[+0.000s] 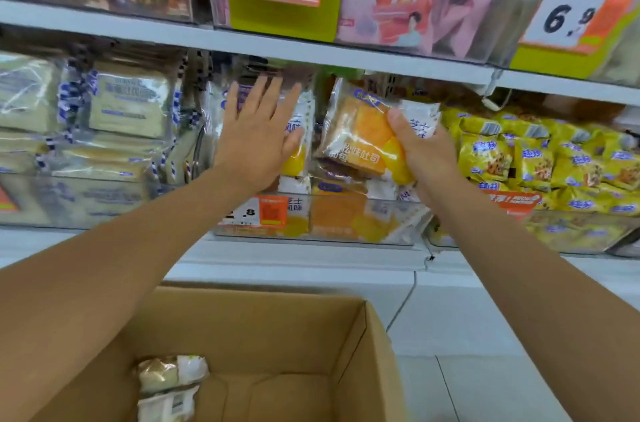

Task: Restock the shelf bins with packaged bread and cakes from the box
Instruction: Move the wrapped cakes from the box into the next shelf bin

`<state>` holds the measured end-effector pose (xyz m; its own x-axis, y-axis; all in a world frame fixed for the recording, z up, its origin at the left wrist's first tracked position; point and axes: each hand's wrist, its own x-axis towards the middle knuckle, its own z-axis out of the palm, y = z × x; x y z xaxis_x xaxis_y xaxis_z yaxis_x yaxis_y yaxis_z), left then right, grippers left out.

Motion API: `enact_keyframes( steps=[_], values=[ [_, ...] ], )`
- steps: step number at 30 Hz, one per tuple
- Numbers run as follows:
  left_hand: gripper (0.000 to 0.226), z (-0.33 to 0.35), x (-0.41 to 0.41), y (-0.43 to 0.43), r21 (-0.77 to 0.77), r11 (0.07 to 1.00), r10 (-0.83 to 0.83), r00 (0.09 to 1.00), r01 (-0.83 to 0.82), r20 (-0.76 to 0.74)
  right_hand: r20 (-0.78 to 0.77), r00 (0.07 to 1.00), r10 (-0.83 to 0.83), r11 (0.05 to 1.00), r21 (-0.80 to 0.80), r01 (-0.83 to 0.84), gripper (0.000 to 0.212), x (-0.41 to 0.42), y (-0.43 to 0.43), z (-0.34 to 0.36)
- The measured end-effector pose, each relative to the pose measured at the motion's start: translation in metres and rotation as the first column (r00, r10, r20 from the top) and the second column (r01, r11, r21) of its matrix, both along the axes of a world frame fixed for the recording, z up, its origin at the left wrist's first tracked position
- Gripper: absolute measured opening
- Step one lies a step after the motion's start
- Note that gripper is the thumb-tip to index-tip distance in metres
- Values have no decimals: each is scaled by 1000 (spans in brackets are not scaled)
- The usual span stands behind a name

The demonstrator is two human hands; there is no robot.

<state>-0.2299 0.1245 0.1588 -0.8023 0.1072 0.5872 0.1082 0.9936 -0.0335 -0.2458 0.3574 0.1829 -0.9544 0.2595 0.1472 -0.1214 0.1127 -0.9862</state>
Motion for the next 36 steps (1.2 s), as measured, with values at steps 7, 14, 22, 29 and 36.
enact_keyframes(
  steps=[7, 14, 22, 29, 36],
  values=[
    [55, -11, -10, -5, -13, 998, -55, 986, 54, -157, 4, 1000, 3, 1000, 9, -3, 65, -115, -17, 8],
    [55, -11, -9, -4, -41, 998, -51, 980, 44, -192, -57, 998, -41, 868, 493, 64, 107, -173, -34, -13],
    [53, -12, -10, -5, -43, 998, -59, 974, 50, -220, -185, 977, 110, 459, 881, 115, 114, -139, -25, -17],
    [53, -14, -11, -5, -33, 997, -73, 972, 67, -221, -111, 953, 283, 209, 977, 52, 97, -153, -21, -19],
    [56, -13, -10, -7, -15, 996, -92, 978, 90, -190, -144, 949, 282, 145, 984, 107, 99, -146, -19, -17]
  ],
)
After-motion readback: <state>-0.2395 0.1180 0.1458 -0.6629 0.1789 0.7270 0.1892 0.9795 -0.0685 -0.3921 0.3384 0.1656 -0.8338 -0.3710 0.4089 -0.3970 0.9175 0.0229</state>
